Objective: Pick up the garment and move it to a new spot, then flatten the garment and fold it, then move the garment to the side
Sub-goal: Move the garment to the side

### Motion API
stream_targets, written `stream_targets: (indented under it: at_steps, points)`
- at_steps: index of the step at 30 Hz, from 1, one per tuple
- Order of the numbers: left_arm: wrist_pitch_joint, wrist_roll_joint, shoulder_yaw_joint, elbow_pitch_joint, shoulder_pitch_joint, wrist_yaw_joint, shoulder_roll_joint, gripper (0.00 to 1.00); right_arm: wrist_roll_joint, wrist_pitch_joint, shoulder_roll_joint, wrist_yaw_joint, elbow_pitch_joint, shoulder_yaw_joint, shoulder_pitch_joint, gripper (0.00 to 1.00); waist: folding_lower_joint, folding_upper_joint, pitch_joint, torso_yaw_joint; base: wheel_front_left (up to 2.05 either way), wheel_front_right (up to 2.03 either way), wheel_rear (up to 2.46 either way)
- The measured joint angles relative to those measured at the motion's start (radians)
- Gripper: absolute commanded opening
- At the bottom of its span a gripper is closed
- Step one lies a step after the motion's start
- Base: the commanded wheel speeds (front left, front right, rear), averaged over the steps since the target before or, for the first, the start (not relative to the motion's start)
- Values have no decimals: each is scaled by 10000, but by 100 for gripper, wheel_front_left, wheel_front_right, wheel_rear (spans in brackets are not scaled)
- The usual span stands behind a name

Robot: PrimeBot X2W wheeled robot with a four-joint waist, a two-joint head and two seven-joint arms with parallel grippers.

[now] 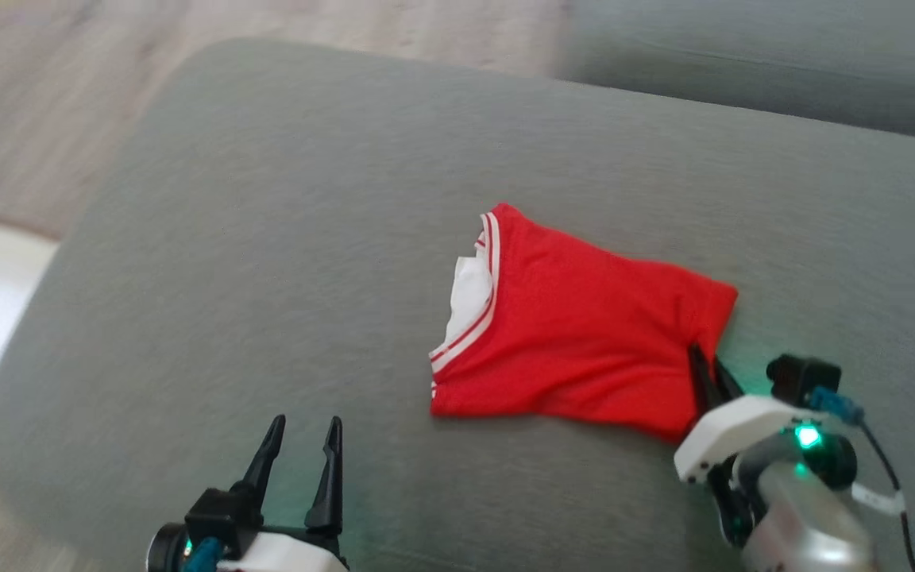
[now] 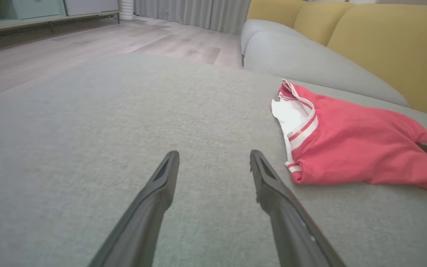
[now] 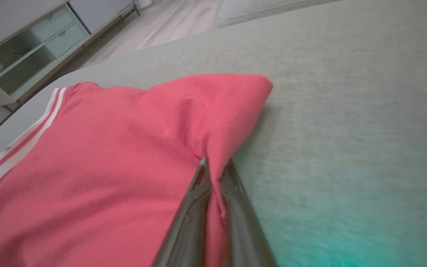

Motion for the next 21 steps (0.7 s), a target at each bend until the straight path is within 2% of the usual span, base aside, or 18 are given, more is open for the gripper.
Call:
stream_targets:
  at_steps: [5, 16, 21]
  points:
    - [0, -65, -10, -12, -9, -81, 0, 100, -73, 2, -8, 0, -648, 265, 629, 0, -1, 0, -186, -1493, 0, 0, 0]
    - [0, -424, -138, -125, -298, -77, 0, 100, -447, 29, -27, 0, -1772, 286, 1274, 0, -1, 0, -337, -5297, 0, 0, 0]
    - [0, -422, -253, -146, -434, -75, -4, 100, -495, 29, -35, 0, -1988, 184, 1395, 0, -2, 0, -243, -6672, 0, 0, 0]
